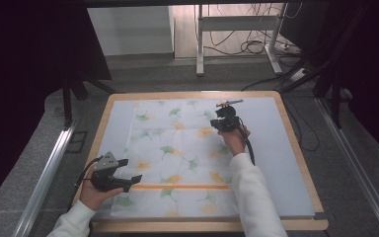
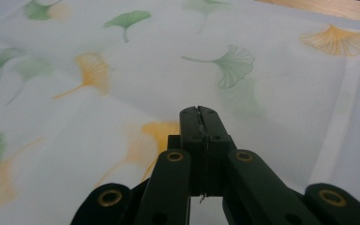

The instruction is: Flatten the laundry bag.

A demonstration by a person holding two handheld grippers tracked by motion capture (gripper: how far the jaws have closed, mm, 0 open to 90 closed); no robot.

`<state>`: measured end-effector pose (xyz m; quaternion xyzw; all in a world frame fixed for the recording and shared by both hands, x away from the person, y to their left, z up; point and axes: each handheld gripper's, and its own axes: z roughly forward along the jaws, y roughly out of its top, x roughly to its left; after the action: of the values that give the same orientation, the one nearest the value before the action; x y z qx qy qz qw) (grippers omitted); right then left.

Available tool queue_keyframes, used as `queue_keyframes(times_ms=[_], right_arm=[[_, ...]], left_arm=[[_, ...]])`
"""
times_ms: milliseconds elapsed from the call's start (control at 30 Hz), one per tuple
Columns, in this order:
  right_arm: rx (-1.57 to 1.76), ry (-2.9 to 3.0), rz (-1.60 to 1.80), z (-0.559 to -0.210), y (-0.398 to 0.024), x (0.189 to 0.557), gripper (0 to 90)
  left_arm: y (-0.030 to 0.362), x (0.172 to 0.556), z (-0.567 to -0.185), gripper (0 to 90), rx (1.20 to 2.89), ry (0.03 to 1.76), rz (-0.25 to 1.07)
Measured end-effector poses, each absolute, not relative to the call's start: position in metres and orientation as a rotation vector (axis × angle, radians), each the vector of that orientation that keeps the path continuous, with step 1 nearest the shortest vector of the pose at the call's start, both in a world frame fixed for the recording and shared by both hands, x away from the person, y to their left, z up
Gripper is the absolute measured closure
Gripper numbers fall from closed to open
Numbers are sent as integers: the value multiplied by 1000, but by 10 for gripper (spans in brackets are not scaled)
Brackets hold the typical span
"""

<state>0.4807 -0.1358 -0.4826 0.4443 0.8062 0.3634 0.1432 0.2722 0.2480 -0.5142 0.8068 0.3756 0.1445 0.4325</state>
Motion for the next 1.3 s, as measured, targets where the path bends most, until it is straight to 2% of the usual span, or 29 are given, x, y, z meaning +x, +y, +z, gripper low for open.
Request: queue_keyframes(times_ms=[100, 333, 633, 1033, 1300], right_arm=[[1242, 2340, 1062, -476, -139, 466, 895], [1114, 2404, 1133, -460, -152, 405, 895], [1039, 2438, 1203, -467, -170, 348, 894], [1054, 2453, 1220, -482, -198, 297, 894], [1069, 2449, 1228, -486, -208, 283, 894]], left_arm=[[248, 273, -514, 167, 2011, 935, 359], [246, 273, -516, 167, 2017, 936, 357], [242, 273, -517, 169, 2027, 942, 330], [236, 273, -517, 186, 2054, 919, 305], [225, 272, -516, 191, 2076, 891, 292]])
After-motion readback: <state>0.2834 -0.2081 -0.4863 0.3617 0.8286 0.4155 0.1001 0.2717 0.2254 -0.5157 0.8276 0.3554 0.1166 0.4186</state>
